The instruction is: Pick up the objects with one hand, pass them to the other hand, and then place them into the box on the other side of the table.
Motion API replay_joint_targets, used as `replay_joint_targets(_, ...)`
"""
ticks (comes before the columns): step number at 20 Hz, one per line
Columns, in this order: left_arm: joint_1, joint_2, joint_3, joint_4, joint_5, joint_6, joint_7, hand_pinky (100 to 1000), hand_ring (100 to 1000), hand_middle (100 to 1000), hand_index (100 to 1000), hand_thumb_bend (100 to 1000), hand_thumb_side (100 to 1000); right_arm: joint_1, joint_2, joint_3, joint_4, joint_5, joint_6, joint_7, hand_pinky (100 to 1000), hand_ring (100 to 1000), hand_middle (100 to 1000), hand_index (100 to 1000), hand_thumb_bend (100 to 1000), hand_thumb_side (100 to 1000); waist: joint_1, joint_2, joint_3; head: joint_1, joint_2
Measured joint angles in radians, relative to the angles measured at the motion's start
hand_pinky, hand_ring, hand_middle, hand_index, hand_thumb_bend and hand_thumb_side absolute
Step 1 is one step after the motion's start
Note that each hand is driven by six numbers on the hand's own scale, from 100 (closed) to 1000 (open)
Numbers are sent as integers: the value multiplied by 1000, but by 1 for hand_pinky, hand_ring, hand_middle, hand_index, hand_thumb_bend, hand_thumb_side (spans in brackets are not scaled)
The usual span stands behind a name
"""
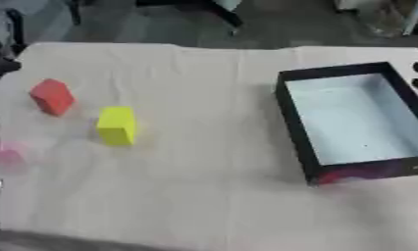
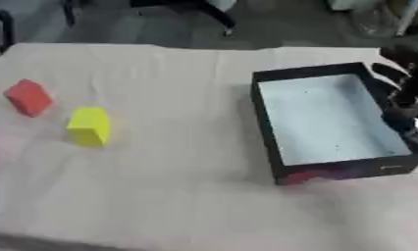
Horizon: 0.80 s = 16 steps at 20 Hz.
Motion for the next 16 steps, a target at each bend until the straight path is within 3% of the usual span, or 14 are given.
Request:
replay_joint_targets(3,-23,79,-1,21,-23,16,-2,919,665,757,818,563,575,4,-11,0,-7,3,-10,-10,1000,1000,1000,1000,620,283,3,2,0,9,0)
replay_joint_targets(8,-89,272,-45,94,-97,81,-70,920,702,772,840,611,526,9,-36,1,-16,8,-31,-16,1000,1000,1000,1000,618,283,11,7,1,26,0)
replay_joint_targets(12,-139,387,-89,171,-118,146,-198,937,746,799,863,645,471,16,-52,2,-16,10,-53,-15,1000,1000,1000,1000,617,284,12,13,4,37,-4)
replay_joint_targets(16,-186,471,-122,237,-140,197,-393,948,789,816,871,696,398,18,-62,5,-16,13,-73,-13,1000,1000,1000,1000,617,286,12,21,4,41,-13)
